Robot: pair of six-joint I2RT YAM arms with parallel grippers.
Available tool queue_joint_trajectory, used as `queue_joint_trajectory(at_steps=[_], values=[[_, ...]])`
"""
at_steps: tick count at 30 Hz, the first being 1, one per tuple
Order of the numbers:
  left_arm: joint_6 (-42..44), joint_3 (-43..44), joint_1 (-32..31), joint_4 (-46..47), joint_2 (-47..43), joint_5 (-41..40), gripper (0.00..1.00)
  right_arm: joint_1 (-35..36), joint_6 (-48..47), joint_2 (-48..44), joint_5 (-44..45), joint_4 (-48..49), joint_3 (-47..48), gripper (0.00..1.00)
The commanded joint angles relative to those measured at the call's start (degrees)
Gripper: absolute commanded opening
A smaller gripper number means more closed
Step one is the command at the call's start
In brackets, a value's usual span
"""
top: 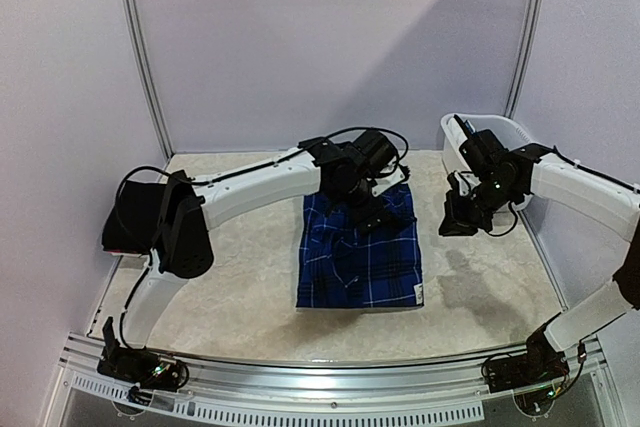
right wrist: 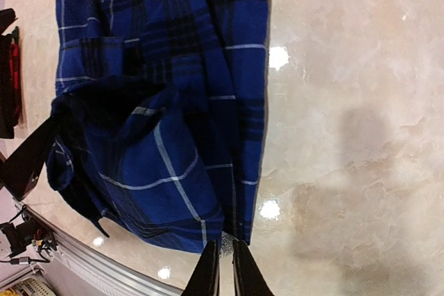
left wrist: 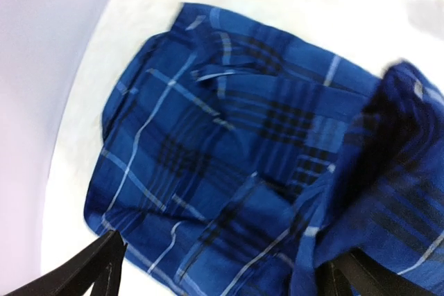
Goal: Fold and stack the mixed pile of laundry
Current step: Fold the rectangle-folded shirt at the center of the board, then smooth out the 2/3-rectangle-folded shirt at the center of the board.
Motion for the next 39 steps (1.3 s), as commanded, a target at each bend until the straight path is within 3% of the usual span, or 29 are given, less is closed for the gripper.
queue_joint_trajectory(at_steps=[1,6,12,22,28,39], values=[[-10.1,-2.0,2.6,-3.2,-7.8,-2.4,1.00,-0.3,-2.0,-2.8,-3.6,6.1,0.7,0.10],[-16.3,-14.6,5.0,-1.9,-19.2,-0.8,0.99,-0.1,-2.9,-3.2,-9.1,11.6,-0.7,0.18],[-21.4,-32.8,6.0,2.1,-32.5,2.6,0.97,4.2,-4.0,-0.1,-13.2,16.8,0.4,0.19],[-33.6,-49.3,5.6,2.5,-44.4,14.7,0.76,10.5,-6.3,14.4,-18.0,22.3,7.5,0.19],[-32.7,-52.5,1.5,2.1,-45.5,18.1,0.74,11.7,-8.3,21.3,-23.7,24.4,10.5,0.18],[-33.7,-48.2,-2.7,-1.8,-41.5,21.3,0.69,11.6,-13.0,30.6,-30.3,27.7,12.1,0.18]])
